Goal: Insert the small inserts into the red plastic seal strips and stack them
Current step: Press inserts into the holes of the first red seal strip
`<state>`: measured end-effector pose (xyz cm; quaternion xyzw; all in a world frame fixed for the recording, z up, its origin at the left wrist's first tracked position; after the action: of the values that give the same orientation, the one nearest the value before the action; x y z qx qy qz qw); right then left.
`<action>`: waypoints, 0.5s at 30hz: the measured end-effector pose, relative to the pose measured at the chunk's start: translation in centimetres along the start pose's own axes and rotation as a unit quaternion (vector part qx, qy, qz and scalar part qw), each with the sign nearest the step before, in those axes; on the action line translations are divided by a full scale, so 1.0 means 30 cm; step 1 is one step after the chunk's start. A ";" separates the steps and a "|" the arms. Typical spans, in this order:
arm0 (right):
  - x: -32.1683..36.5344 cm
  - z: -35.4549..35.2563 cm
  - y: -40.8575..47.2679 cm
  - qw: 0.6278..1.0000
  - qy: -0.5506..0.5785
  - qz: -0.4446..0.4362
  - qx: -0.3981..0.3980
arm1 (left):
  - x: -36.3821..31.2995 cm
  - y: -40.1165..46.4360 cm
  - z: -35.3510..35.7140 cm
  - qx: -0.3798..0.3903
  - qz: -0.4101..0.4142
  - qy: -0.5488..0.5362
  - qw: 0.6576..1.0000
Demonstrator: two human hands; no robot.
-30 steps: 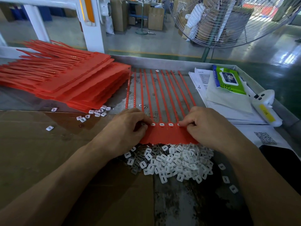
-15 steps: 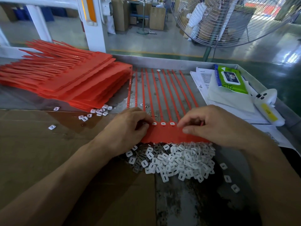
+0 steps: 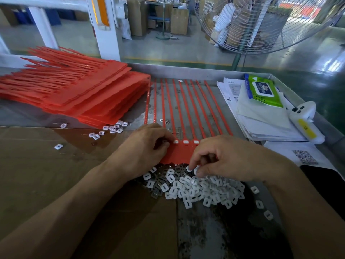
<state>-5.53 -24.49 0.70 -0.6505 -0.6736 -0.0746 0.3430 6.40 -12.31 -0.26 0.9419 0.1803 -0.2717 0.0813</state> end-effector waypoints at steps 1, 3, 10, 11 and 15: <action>0.002 0.004 0.005 1.000 -0.009 0.003 0.001 | -0.001 -0.001 0.000 0.002 0.001 0.000 1.000; 0.006 0.009 0.008 1.000 -0.020 0.002 0.003 | -0.003 -0.001 0.001 0.006 0.001 0.000 1.000; -0.005 -0.010 -0.009 0.999 0.026 -0.022 -0.013 | 0.000 -0.001 0.005 0.011 -0.002 -0.003 1.000; -0.007 -0.012 -0.011 0.999 0.035 -0.025 -0.013 | 0.000 -0.001 0.005 0.010 0.000 -0.002 1.000; -0.022 -0.036 -0.023 0.996 0.074 -0.030 -0.043 | -0.002 -0.003 0.003 -0.002 0.008 0.003 1.000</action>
<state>-5.83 -25.72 1.38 -0.6372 -0.6616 -0.1611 0.3611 6.28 -12.28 -0.30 0.9438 0.1736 -0.2682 0.0849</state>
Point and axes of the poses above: each hand's wrist, its own y-axis towards the middle knuckle, its own z-axis out of the palm, x = y × z, the point moved 8 cm from there along y, towards the middle knuckle, and after that the axes turned 13 degrees about x, right-handed, at the moved point
